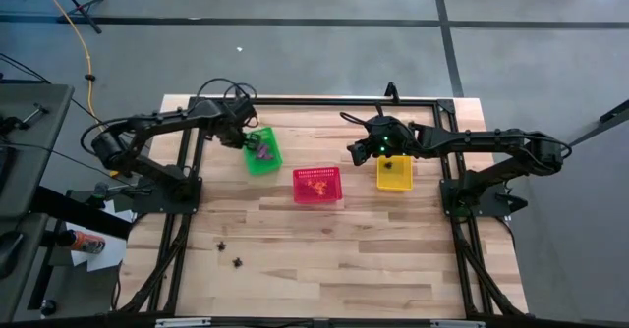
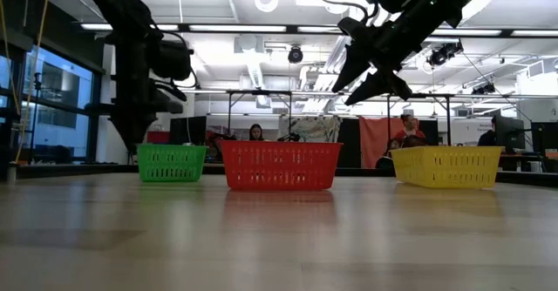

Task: Sort Halloween decoration
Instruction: Put the black spider toy into the yellow bin

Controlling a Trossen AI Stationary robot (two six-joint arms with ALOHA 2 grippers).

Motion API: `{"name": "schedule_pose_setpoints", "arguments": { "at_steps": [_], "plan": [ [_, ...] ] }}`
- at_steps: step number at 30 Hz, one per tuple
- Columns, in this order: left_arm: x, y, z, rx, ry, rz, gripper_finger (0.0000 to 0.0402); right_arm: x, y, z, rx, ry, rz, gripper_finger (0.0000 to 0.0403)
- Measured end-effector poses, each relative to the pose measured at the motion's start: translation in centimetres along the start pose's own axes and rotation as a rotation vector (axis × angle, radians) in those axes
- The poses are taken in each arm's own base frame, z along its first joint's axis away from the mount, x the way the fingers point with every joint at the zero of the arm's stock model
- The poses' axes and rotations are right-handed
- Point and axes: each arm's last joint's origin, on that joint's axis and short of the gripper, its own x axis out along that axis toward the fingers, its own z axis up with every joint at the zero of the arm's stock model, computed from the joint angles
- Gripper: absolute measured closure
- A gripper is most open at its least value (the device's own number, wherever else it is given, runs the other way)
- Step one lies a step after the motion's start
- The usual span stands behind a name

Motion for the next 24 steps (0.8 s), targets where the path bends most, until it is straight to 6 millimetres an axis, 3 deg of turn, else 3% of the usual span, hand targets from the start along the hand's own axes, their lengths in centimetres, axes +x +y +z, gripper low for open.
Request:
{"name": "schedule_pose_setpoints", "arguments": {
  "at_steps": [11, 18, 24],
  "plan": [
    [0.2, -0.9, 1.9, -0.023, -0.139, -0.097, 0.0401, 0.0, 0.0, 0.0, 0.004, -0.001, -0.001, 0.0226],
    [-1.8, 0.5, 3.9, 0.068, -0.149, -0.04, 0.0398, 0.0, 0.0, 0.0, -0.001, -0.001, -0.001, 0.0226],
    [-1.3, 2.2, 4.3, 0.11, -0.088, -0.011, 0.0352, 0.0, 0.0, 0.0, -0.001, -0.001, -0.001, 0.0226]
  ]
}}
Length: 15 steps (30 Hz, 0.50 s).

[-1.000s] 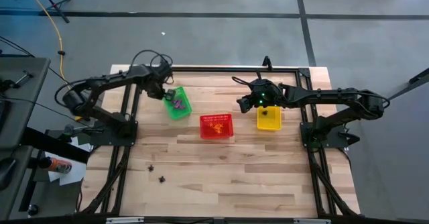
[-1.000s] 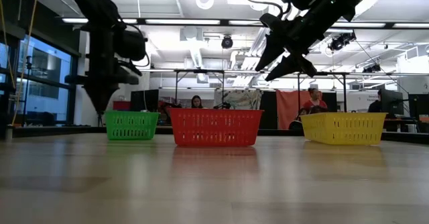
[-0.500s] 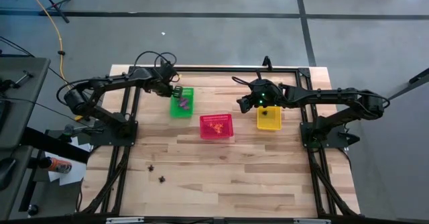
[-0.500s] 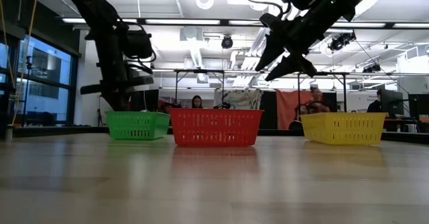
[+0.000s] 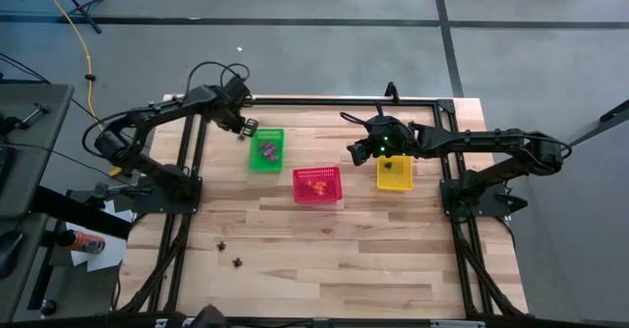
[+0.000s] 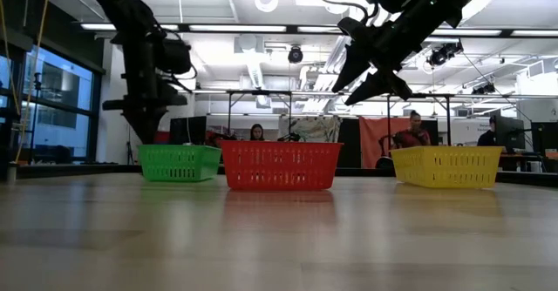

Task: Sort Halloween decoration
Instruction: Put the black spider toy into the yellow bin

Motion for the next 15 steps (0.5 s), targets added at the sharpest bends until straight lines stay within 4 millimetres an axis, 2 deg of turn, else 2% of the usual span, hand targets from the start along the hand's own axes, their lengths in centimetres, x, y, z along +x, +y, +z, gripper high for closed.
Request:
{"name": "schedule_pose_setpoints", "arguments": {
  "at_steps": [9, 15],
  "plan": [
    [2.5, 0.7, 0.6, 0.076, 0.142, -0.037, 0.0246, 0.0, -0.1, 0.1, 0.004, -0.006, -0.008, 0.0226],
    [3.4, 0.0, 2.6, 0.182, 0.204, -0.035, 0.021, 0.1, -0.8, 0.6, 0.057, -0.02, -0.026, 0.0226]
  ]
}}
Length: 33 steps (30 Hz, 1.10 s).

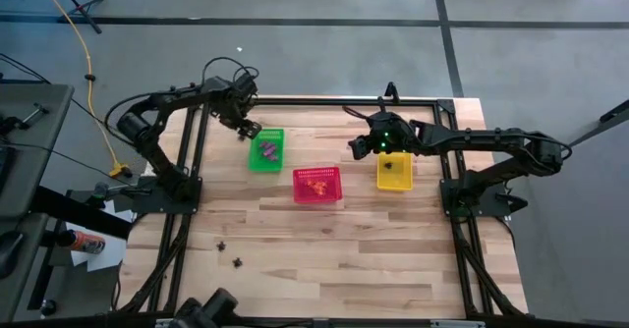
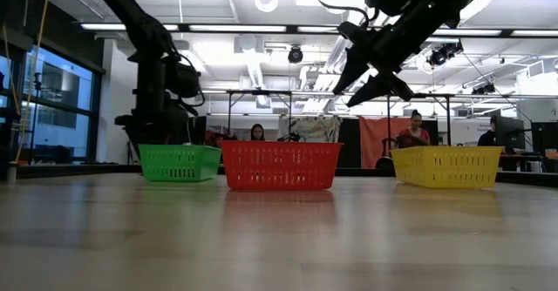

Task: Sort Halloween decoration
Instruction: Put the black spider toy into the yellow bin

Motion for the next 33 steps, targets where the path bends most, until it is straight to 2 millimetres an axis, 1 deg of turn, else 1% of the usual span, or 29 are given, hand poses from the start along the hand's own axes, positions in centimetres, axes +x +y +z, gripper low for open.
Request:
{"name": "schedule_pose_setpoints", "arguments": {
  "at_steps": [5, 9, 13, 17, 26, 33],
  "plan": [
    [0.6, -0.2, 1.9, 0.176, 0.065, 0.006, 0.0204, 0.0, -0.4, 0.3, 0.04, -0.008, -0.011, 0.0226],
    [1.4, -0.3, 2.8, 0.239, 0.108, 0.004, 0.0204, 0.0, -0.3, 0.3, 0.04, -0.008, -0.01, 0.0226],
    [2.7, -0.3, 2.8, 0.28, 0.17, 0.0, 0.0204, 0.0, -0.3, 0.3, 0.04, -0.008, -0.01, 0.0226],
    [3.4, -0.2, 2.9, 0.296, 0.203, 0.022, 0.0204, 0.0, -0.3, 0.3, 0.039, -0.008, -0.01, 0.0226],
    [3.9, -0.2, 3.0, 0.298, 0.213, 0.036, 0.0204, 0.0, -0.3, 0.3, 0.037, -0.008, -0.01, 0.0226],
    [3.9, -0.2, 3.0, 0.34, 0.212, 0.032, 0.0204, 0.0, -0.3, 0.3, 0.037, -0.008, -0.01, 0.0226]
  ]
}}
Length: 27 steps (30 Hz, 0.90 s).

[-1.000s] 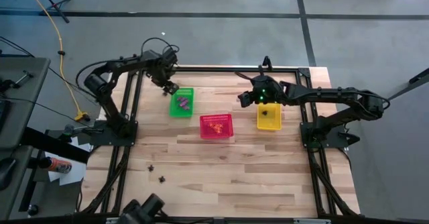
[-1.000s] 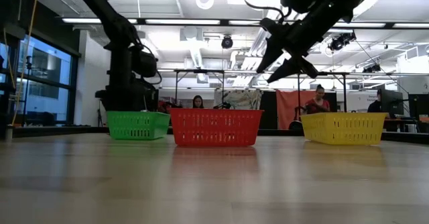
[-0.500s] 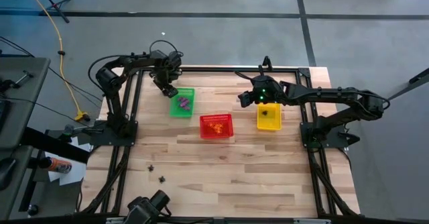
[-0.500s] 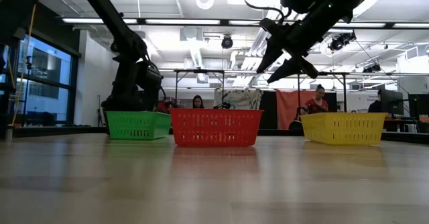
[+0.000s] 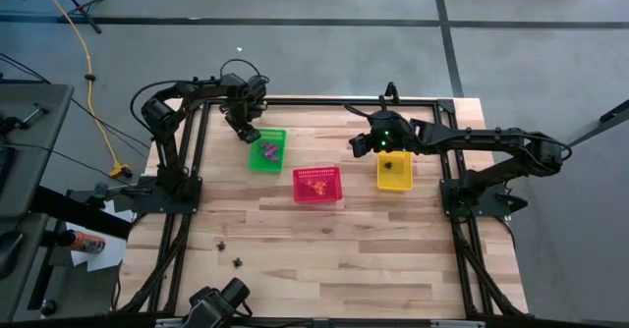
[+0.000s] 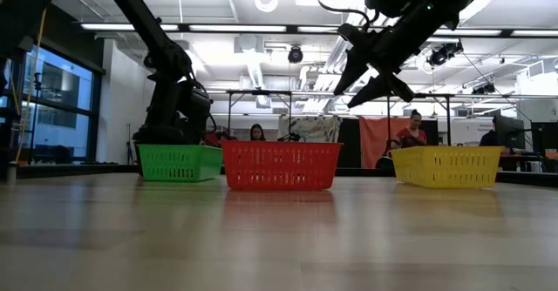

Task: Sort Halloween decoration
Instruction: Put the black spider toy into the yellow bin

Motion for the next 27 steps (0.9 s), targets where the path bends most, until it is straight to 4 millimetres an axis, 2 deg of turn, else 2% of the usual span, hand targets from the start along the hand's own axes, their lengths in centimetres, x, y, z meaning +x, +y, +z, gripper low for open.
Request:
{"name": "schedule_pose_setpoints", "arguments": {
  "at_steps": [4, 18, 27],
  "plan": [
    [0.02, 0.0, 0.0, 0.007, 0.0, 0.0, 0.021, 0.0, 0.0, 0.0, -0.001, 0.0, 0.0, 0.0226],
    [0.05, 0.01, 0.04, 0.028, -0.004, 0.002, 0.0279, 0.01, 0.0, 0.0, -0.001, 0.0, 0.0, 0.0226],
    [0.06, 0.04, 0.04, 0.027, -0.001, 0.011, 0.0284, 0.01, 0.0, 0.0, -0.001, 0.0, -0.001, 0.0226]
  ]
}}
